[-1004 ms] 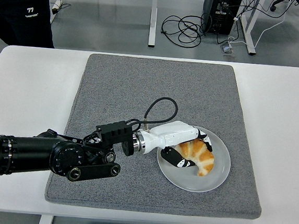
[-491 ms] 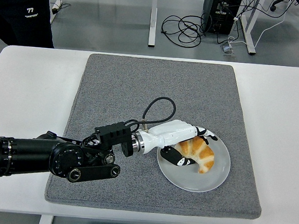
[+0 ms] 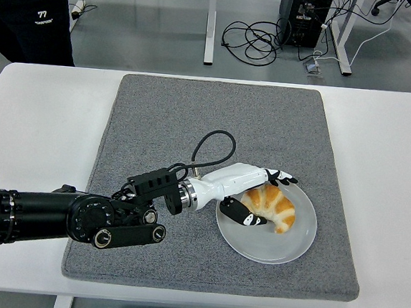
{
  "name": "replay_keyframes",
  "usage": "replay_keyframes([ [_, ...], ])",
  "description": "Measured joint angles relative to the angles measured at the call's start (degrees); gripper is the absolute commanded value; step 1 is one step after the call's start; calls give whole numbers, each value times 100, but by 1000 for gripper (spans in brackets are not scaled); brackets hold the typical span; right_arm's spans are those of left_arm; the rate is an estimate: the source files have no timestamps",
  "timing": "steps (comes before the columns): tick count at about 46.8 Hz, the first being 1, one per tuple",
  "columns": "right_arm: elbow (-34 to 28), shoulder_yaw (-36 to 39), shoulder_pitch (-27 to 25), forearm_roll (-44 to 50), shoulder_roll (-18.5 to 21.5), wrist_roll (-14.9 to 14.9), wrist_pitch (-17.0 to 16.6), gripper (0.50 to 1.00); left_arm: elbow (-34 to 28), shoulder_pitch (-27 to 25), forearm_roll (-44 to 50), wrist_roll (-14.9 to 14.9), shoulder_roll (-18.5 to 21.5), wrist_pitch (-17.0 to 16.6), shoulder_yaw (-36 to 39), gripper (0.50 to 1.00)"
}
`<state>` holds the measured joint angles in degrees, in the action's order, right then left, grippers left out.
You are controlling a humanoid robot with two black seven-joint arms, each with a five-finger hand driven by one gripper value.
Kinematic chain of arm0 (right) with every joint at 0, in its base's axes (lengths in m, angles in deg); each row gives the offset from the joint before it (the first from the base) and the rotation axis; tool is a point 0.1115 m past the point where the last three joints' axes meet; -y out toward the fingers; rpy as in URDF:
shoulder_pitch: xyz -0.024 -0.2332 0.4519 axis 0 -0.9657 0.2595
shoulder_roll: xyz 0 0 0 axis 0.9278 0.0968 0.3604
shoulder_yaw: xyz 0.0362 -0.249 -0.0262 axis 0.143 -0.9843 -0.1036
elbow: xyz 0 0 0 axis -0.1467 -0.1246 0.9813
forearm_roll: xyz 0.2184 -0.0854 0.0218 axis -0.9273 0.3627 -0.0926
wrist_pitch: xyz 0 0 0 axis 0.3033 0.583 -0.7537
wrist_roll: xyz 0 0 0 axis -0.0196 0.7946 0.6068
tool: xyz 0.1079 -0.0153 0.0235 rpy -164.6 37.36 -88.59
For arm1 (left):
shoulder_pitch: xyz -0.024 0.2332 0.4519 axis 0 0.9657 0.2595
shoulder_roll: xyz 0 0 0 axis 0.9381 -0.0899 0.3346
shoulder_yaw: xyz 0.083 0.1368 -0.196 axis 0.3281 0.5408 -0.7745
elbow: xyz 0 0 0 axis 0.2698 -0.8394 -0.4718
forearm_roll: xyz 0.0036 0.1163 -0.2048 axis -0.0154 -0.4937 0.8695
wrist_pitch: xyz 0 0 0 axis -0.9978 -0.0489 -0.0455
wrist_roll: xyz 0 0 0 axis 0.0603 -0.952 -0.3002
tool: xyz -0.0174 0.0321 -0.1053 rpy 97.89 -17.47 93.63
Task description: Place the bread on the plate
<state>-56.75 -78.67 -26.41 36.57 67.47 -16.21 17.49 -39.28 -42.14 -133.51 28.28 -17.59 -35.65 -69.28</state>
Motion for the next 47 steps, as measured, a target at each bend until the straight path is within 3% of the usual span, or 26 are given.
replay_keyframes([
  [29,2,4,11,-5,0,0,-2,1000,-75,122,265,-7,137,7,-220,872],
  [47,7,8,34,-4,0,2,-2,1000,-537,120,1204,-48,306,67,-529,931],
])
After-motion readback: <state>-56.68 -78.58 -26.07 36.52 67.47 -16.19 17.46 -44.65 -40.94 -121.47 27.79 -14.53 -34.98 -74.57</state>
